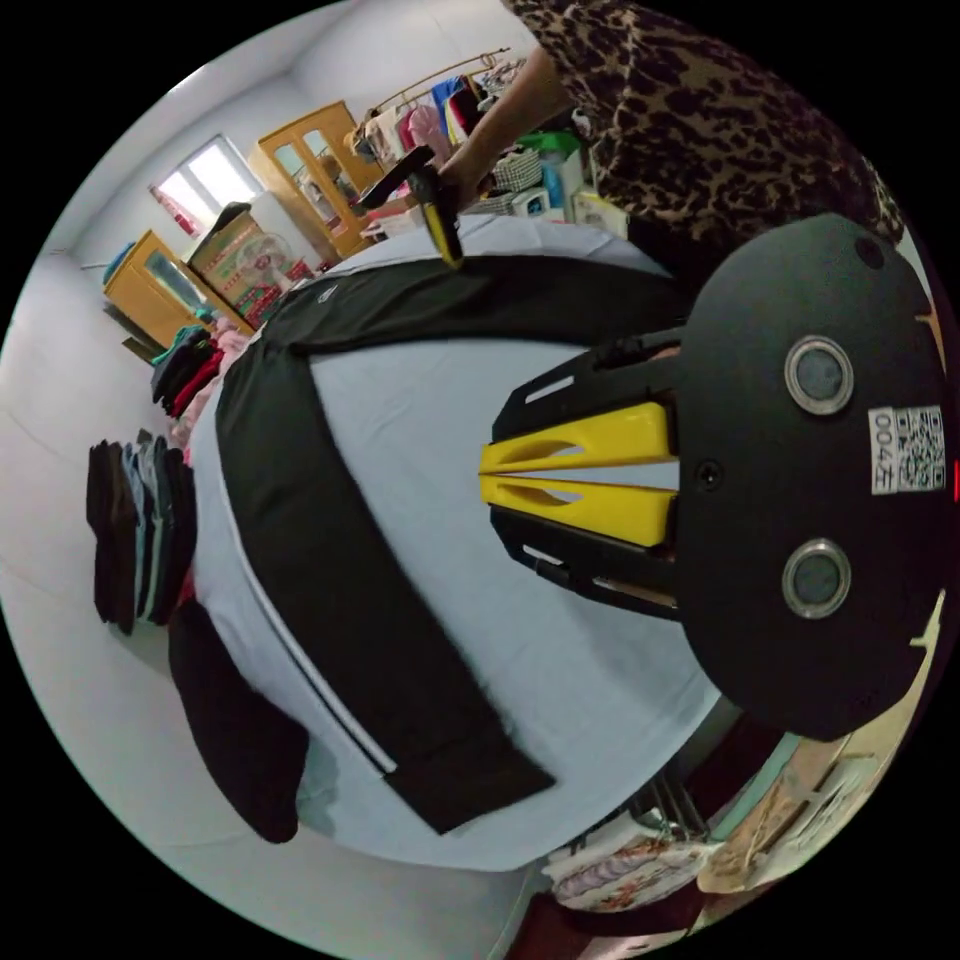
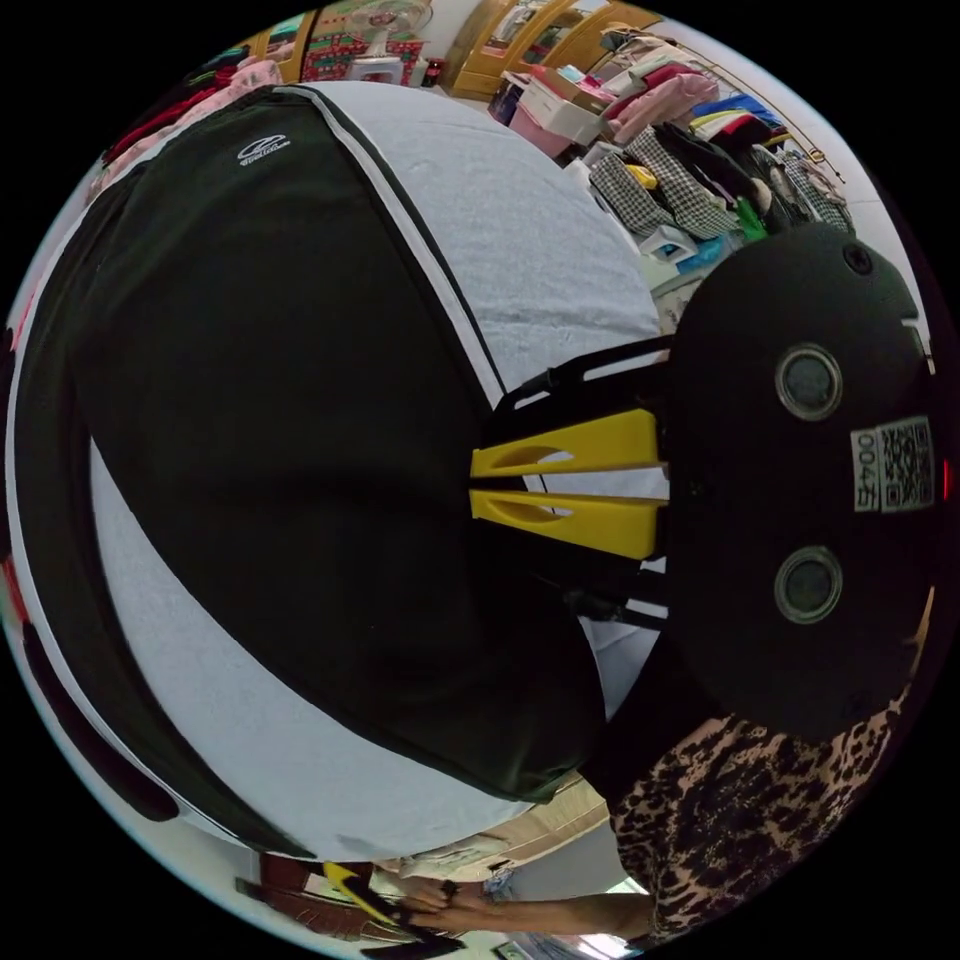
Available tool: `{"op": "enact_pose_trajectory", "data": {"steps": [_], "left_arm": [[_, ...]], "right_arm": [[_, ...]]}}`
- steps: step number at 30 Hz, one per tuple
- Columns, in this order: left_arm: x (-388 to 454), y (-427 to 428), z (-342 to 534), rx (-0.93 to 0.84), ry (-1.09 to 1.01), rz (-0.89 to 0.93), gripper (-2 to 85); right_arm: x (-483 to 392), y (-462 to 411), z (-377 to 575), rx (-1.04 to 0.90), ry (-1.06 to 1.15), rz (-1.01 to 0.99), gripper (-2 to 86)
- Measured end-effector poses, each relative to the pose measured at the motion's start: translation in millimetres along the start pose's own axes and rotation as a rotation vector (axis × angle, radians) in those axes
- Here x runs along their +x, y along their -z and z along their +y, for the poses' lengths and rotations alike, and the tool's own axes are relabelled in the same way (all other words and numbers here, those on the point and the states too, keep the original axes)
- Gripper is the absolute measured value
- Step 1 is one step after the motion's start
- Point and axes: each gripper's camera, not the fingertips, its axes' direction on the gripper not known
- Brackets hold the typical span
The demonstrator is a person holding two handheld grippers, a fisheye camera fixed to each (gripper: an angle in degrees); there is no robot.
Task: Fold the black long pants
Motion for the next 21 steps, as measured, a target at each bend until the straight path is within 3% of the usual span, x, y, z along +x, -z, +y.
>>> {"op": "enact_pose_trajectory", "data": {"steps": [7,13,21], "left_arm": [[-96,14,-116,0.008,-0.065,-0.221,11.6],[-137,-12,-187,-0.105,-0.079,-0.222,11.8],[-127,-42,-221,-0.200,-0.125,-0.241,8.8]], "right_arm": [[-7,3,-3,-0.004,0.014,0.033,3.7],[-4,4,-2,0.004,-0.004,0.029,3.1],[13,4,8,0.049,-0.053,-0.065,3.4]]}}
